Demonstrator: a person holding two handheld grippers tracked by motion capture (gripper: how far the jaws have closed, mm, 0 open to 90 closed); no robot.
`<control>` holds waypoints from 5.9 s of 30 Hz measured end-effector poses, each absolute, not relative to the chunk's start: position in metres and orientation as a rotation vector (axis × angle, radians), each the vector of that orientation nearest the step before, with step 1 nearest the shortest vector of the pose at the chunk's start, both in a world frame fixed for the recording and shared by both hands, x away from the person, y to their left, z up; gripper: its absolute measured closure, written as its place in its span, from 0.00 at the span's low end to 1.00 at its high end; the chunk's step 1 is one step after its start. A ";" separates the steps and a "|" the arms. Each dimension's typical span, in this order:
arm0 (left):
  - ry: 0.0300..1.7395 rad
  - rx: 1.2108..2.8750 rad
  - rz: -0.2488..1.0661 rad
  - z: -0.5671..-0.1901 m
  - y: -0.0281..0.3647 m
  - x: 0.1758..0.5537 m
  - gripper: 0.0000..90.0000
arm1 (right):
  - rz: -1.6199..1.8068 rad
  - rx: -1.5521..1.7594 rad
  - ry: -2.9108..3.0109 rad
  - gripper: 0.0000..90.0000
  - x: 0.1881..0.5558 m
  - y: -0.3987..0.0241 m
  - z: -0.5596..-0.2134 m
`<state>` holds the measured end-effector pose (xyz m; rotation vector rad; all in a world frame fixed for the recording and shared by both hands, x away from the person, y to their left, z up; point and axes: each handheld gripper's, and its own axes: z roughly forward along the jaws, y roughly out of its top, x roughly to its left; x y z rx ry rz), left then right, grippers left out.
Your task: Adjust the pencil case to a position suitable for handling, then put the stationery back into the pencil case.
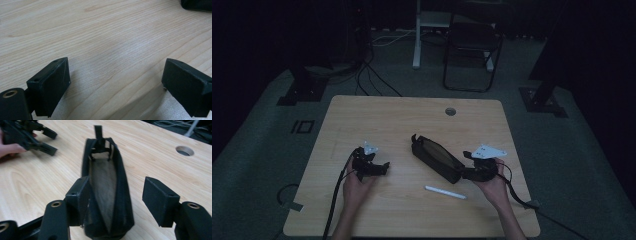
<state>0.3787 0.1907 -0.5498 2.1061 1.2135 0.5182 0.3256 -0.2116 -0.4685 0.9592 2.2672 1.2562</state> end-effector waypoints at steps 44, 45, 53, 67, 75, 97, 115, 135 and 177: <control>1.213 2.106 0.519 -0.550 0.191 0.379 0.09 | 1.237 0.769 2.354 0.50 0.285 -0.203 -0.464; 1.214 2.106 0.519 -0.550 0.191 0.379 0.09 | 1.237 0.769 2.356 0.50 0.284 -0.203 -0.465; 1.213 2.106 0.518 -0.550 0.191 0.379 0.09 | 1.234 0.740 2.372 0.52 0.278 -0.202 -0.470; 1.213 2.106 0.519 -0.550 0.191 0.379 0.09 | 1.220 0.703 2.409 0.56 0.271 -0.195 -0.481; 1.213 2.106 0.519 -0.550 0.191 0.379 0.09 | 1.203 0.692 2.437 0.57 0.268 -0.189 -0.488; 1.213 2.106 0.519 -0.550 0.191 0.379 0.09 | 1.131 0.674 2.506 0.66 0.268 -0.175 -0.507; 1.214 2.106 0.519 -0.550 0.191 0.379 0.09 | 1.090 0.737 2.540 0.73 0.276 -0.177 -0.524; 1.213 2.106 0.519 -0.550 0.191 0.379 0.09 | 1.022 0.751 2.587 0.74 0.280 -0.171 -0.536; 1.213 2.106 0.519 -0.550 0.191 0.379 0.09 | 1.019 0.792 2.621 0.87 0.277 -0.168 -0.542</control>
